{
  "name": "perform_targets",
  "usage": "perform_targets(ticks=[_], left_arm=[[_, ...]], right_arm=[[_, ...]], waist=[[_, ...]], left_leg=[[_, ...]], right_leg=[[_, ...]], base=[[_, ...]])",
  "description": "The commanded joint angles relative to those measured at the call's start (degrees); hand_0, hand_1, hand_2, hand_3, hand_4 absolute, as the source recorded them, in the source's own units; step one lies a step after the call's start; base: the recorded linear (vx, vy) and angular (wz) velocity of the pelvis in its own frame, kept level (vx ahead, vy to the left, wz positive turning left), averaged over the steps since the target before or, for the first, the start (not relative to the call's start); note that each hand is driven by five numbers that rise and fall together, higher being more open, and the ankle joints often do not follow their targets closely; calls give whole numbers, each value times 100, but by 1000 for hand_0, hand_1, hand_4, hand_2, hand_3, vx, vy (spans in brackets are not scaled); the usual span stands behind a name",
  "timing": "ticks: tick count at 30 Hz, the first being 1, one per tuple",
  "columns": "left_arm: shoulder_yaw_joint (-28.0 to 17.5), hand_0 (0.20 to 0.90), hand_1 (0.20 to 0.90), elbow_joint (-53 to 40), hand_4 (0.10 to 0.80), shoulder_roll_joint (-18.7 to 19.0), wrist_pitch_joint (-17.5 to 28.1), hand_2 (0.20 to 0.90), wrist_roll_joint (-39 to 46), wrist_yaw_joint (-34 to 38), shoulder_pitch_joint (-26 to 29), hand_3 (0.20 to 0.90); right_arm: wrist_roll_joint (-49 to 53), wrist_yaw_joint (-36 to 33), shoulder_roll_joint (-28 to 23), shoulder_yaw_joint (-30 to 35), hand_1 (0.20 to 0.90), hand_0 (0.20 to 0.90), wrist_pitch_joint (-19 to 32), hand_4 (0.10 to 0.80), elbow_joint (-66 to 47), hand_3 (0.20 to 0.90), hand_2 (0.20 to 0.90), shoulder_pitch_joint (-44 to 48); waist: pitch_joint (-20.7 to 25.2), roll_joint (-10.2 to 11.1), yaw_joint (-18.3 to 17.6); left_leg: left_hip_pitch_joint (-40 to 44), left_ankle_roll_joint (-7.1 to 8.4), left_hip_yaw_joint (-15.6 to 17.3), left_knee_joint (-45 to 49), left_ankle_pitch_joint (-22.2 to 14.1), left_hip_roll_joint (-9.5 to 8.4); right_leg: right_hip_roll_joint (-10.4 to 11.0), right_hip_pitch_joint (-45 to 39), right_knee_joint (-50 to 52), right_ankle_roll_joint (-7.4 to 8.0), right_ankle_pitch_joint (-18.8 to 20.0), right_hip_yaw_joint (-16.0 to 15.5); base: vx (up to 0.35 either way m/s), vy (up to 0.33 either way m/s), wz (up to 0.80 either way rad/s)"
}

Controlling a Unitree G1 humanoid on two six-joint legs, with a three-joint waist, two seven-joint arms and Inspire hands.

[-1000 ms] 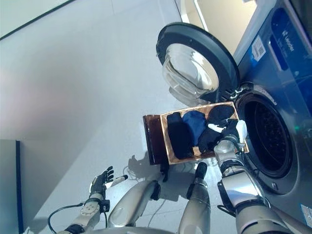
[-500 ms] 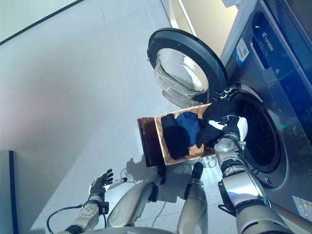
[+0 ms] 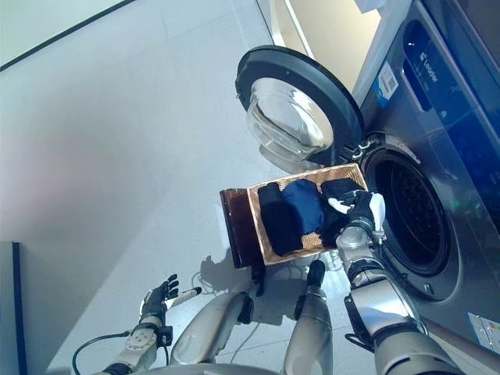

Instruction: Pick up the clothes and place them into the washing machine

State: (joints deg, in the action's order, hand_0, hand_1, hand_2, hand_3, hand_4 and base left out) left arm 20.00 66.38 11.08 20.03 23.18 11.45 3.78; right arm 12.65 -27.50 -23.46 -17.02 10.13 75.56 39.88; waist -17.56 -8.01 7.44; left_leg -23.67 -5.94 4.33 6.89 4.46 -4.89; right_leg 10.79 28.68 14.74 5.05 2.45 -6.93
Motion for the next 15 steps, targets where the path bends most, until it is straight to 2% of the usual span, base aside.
perform_targets(ticks=[1,4,5,6,7,9,10,12,15], left_arm=[[-213,900,900,225,800,170,187,900,-32,195,-101,900],[-235,900,900,257,800,190,174,900,-44,201,-82,900],[-233,900,900,275,800,189,158,900,-66,197,-61,900],[-234,900,900,275,800,189,158,900,-66,197,-60,900],[-226,900,900,289,800,199,154,900,-161,240,-30,900],[-219,900,900,275,800,197,161,900,-200,246,-35,900],[-153,900,900,2,800,187,219,900,-365,331,-149,900],[-112,900,900,-216,800,203,232,900,-491,336,-301,900],[15,900,900,-393,800,272,243,900,-424,242,-433,900]], right_arm=[[-79,-297,-326,-60,200,200,392,300,-144,200,200,229],[-149,-259,-354,-111,200,200,341,300,-31,200,200,239],[-324,-273,-389,-209,900,900,246,800,90,900,900,273],[-323,-273,-389,-210,900,900,246,800,91,900,900,274],[-1014,-500,-488,-604,900,900,69,800,158,900,900,356],[-1317,-548,-510,-764,900,900,-22,800,140,900,900,355],[-2102,-806,-583,-1115,900,900,-303,800,147,900,900,432],[-2654,-870,-604,-1380,900,900,-555,800,503,900,900,566],[-2778,-926,-671,-1492,900,900,-731,800,1159,900,900,1017]], waist=[[215,-29,162],[212,-31,169],[200,-32,171],[200,-32,170],[179,-25,189],[169,-21,201],[115,-37,227],[66,-70,277],[-15,-106,350]], left_leg=[[-568,581,-293,399,-170,60],[-594,577,-290,422,-178,56],[-614,578,-293,439,-179,55],[-615,578,-293,440,-179,55],[-638,577,-306,436,-168,45],[-650,580,-311,437,-160,43],[-687,584,-314,462,-153,45],[-734,591,-302,495,-150,57],[-837,590,-284,536,-128,57]], right_leg=[[29,-200,-80,-93,-6,-40],[36,-174,-59,-93,-2,-43],[35,-155,-46,-95,2,-46],[36,-155,-45,-95,1,-47],[26,-140,-56,-100,17,-48],[23,-132,-59,-100,21,-55],[11,-100,-41,-101,29,-63],[14,-57,-16,-102,31,-78],[15,40,12,-108,56,-72]], base=[[0,0,0],[0,0,0],[0,0,0],[0,0,0],[0,0,0],[0,0,0],[-36,3,-4],[-37,12,1],[-15,12,3]])
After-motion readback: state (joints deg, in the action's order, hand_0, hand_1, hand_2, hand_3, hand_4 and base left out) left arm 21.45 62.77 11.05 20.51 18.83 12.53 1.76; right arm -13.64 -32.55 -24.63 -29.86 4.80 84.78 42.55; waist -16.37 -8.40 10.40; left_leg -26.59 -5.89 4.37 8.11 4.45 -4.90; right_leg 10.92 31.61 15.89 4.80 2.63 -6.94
